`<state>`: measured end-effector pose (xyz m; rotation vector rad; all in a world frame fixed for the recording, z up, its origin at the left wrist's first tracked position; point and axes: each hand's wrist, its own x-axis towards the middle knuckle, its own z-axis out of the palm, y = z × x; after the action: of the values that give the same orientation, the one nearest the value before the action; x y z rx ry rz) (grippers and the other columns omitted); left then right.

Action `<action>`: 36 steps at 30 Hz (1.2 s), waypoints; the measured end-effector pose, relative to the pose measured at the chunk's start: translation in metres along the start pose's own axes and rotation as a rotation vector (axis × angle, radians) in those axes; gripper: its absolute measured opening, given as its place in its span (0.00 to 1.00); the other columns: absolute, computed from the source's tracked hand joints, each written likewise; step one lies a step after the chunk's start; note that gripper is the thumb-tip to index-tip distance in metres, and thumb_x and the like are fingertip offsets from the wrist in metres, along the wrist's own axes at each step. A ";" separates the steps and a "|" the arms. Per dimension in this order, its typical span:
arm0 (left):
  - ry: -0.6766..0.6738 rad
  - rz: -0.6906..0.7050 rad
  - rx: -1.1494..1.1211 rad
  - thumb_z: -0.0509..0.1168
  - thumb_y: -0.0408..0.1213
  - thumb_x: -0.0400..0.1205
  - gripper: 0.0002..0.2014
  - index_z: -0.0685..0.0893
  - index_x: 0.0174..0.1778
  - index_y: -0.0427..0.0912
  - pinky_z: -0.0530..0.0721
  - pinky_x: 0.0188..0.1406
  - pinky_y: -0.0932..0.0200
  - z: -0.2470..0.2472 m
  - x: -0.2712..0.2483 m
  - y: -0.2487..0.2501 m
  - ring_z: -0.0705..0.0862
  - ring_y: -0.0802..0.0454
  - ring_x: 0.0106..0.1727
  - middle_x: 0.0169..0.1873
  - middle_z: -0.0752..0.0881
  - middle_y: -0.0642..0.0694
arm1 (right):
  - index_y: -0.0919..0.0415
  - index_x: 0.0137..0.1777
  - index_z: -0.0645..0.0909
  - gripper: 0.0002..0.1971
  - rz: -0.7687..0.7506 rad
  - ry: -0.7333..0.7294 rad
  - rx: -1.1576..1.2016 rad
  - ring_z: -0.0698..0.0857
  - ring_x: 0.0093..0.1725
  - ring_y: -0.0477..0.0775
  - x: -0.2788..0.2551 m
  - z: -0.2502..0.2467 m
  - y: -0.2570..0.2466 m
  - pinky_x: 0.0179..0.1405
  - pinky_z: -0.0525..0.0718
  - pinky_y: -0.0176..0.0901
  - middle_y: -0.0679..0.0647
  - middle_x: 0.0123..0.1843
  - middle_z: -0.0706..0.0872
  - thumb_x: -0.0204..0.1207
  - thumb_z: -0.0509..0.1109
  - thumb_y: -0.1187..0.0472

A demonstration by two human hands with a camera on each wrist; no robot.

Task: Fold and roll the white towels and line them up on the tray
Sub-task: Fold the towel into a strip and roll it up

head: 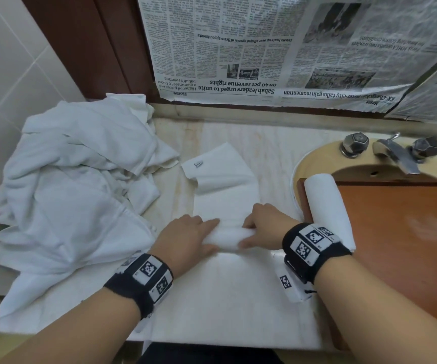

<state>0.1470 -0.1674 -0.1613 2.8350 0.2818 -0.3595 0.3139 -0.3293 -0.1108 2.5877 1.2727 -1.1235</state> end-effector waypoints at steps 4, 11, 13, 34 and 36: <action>0.037 0.068 -0.049 0.48 0.68 0.82 0.33 0.81 0.76 0.59 0.83 0.45 0.47 0.016 -0.026 0.010 0.82 0.44 0.48 0.48 0.84 0.49 | 0.51 0.65 0.82 0.29 0.007 -0.050 0.060 0.80 0.53 0.49 -0.005 -0.006 0.003 0.53 0.77 0.43 0.43 0.52 0.80 0.72 0.74 0.32; 0.105 0.078 -0.098 0.53 0.66 0.86 0.24 0.82 0.73 0.64 0.77 0.42 0.52 0.030 -0.051 0.023 0.78 0.49 0.45 0.44 0.79 0.56 | 0.46 0.87 0.61 0.34 -0.081 0.075 -0.098 0.61 0.86 0.56 0.038 -0.020 -0.010 0.83 0.63 0.60 0.49 0.88 0.61 0.84 0.56 0.32; 0.072 0.059 -0.099 0.52 0.67 0.86 0.23 0.81 0.72 0.66 0.77 0.48 0.51 0.025 -0.053 0.026 0.75 0.50 0.49 0.48 0.77 0.55 | 0.46 0.86 0.63 0.35 -0.059 0.030 -0.232 0.62 0.85 0.59 0.057 -0.018 -0.012 0.82 0.62 0.64 0.50 0.88 0.63 0.83 0.51 0.30; 0.199 -0.152 -0.301 0.62 0.69 0.78 0.25 0.90 0.54 0.53 0.81 0.53 0.54 0.010 -0.035 0.026 0.80 0.52 0.52 0.48 0.86 0.56 | 0.50 0.70 0.73 0.19 -0.193 0.339 -0.060 0.77 0.56 0.54 -0.035 0.064 0.014 0.50 0.82 0.49 0.47 0.56 0.80 0.81 0.68 0.63; 0.164 -0.101 -0.331 0.65 0.70 0.75 0.29 0.89 0.62 0.53 0.80 0.60 0.54 0.010 -0.039 0.016 0.78 0.53 0.57 0.54 0.84 0.57 | 0.50 0.71 0.74 0.18 -0.203 0.358 -0.027 0.78 0.62 0.56 -0.035 0.067 0.016 0.58 0.82 0.48 0.48 0.61 0.83 0.84 0.65 0.64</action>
<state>0.1115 -0.1915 -0.1564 2.5317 0.4717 -0.0879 0.2715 -0.3855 -0.1424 2.7765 1.6364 -0.6722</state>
